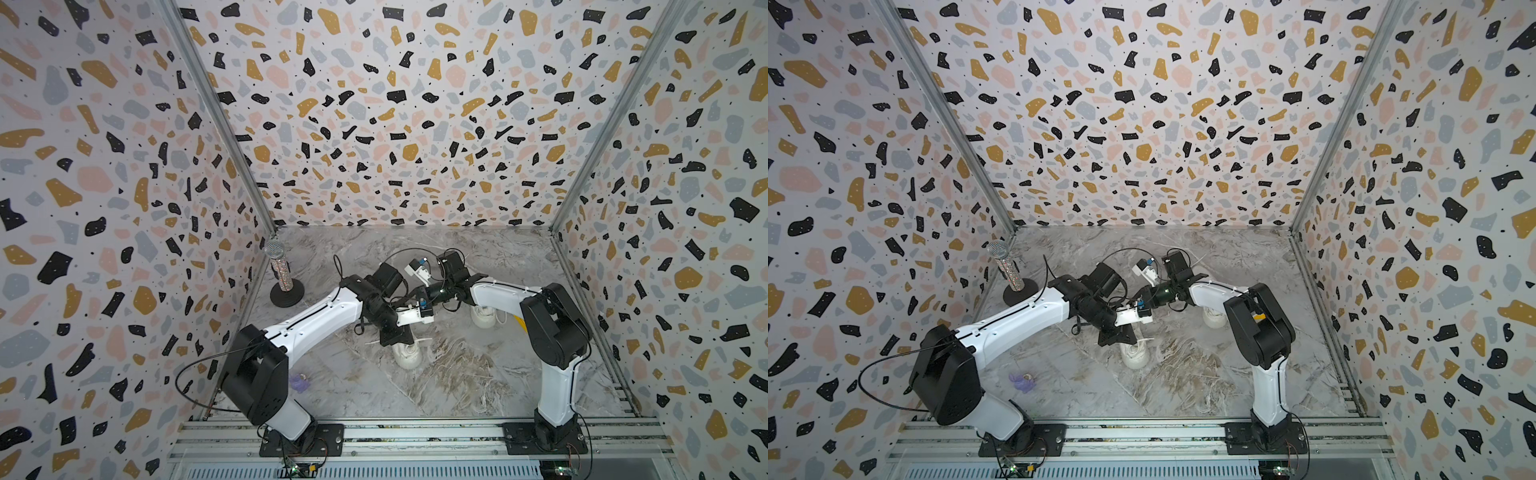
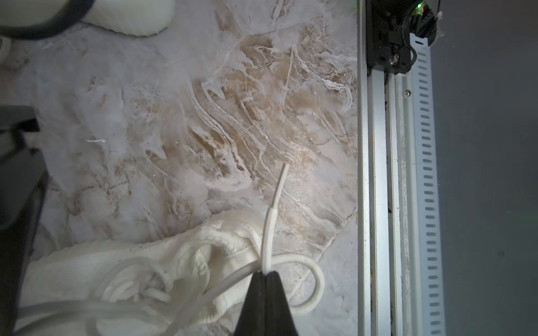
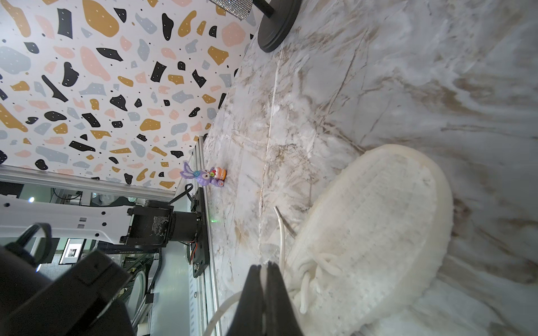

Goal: Tie the shoes
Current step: Wrap the shoelace around the shoelace.

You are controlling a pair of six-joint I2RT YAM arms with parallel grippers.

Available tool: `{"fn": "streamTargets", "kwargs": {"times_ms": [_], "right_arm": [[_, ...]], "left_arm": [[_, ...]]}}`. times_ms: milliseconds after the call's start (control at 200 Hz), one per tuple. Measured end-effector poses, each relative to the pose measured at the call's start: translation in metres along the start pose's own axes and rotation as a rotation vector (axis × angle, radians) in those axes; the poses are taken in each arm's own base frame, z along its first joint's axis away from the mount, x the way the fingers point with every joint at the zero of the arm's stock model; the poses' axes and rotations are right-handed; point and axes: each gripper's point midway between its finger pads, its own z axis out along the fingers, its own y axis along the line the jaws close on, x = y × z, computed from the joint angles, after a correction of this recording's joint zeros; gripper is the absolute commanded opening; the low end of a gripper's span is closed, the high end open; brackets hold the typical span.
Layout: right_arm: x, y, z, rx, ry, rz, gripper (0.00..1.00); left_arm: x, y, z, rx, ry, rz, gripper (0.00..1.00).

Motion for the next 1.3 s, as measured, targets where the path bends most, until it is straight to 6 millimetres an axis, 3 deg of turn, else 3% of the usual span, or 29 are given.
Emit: {"fn": "streamTargets", "kwargs": {"times_ms": [335, 636, 836, 1006, 1181, 1302], "right_arm": [[-0.002, 0.001, -0.001, -0.007, 0.0, -0.002, 0.0], [-0.003, 0.001, -0.001, -0.007, -0.002, -0.004, 0.0], [-0.003, 0.001, -0.001, -0.007, -0.002, -0.008, 0.0], [-0.003, 0.001, -0.001, -0.006, -0.003, -0.014, 0.0], [-0.005, 0.001, -0.001, -0.01, -0.012, -0.023, 0.0], [-0.002, -0.002, 0.0, -0.012, -0.019, -0.015, 0.0]], "left_arm": [[-0.008, 0.04, 0.023, -0.151, 0.014, -0.014, 0.05], [-0.009, 0.054, 0.031, -0.2, 0.009, -0.035, 0.39], [0.003, 0.032, 0.018, -0.193, -0.004, -0.019, 0.48], [0.017, 0.011, -0.01, -0.151, -0.067, -0.05, 0.54], [0.048, 0.041, -0.048, -0.165, -0.18, -0.272, 0.57], [0.064, 0.061, -0.053, -0.111, -0.233, -0.449, 0.58]]}}
